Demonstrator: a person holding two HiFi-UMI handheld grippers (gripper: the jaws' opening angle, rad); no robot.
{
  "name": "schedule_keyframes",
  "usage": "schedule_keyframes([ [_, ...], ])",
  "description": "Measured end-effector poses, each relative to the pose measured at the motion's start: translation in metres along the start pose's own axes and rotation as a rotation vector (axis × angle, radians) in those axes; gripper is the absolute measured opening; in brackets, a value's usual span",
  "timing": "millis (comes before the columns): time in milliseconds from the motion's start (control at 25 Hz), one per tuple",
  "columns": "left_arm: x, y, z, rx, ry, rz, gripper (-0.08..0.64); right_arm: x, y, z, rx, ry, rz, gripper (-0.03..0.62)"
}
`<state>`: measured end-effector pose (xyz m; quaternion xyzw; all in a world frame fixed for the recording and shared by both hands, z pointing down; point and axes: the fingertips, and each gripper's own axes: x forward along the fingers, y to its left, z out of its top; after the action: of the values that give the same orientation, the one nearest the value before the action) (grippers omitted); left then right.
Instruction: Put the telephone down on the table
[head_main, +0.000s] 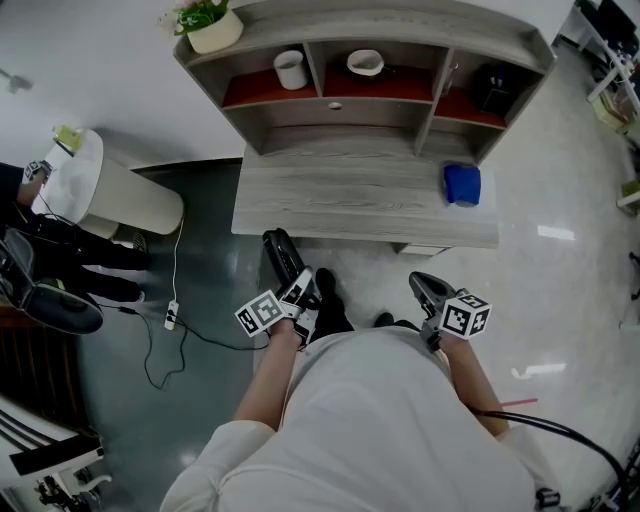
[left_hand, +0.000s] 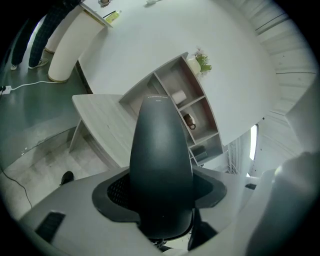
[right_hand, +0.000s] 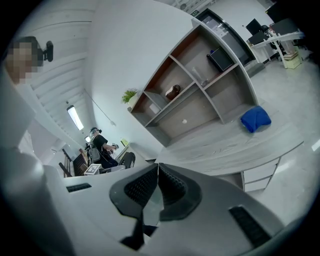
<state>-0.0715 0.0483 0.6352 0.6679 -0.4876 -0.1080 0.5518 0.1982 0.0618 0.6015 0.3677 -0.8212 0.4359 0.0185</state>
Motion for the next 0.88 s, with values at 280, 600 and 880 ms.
schedule_keyframes([
  [280, 0.037, 0.014, 0.057, 0.048, 0.06, -0.006, 0.299, 0.055, 0.009, 0.04, -0.012, -0.014, -0.032, 0.018],
  [600, 0.074, 0.037, 0.126, 0.099, 0.139, -0.005, 0.299, 0.119, 0.019, 0.07, 0.004, -0.034, -0.08, 0.018],
  [880, 0.111, 0.066, 0.166, 0.149, 0.236, -0.002, 0.299, 0.16, 0.024, 0.078, 0.023, -0.048, -0.149, 0.018],
])
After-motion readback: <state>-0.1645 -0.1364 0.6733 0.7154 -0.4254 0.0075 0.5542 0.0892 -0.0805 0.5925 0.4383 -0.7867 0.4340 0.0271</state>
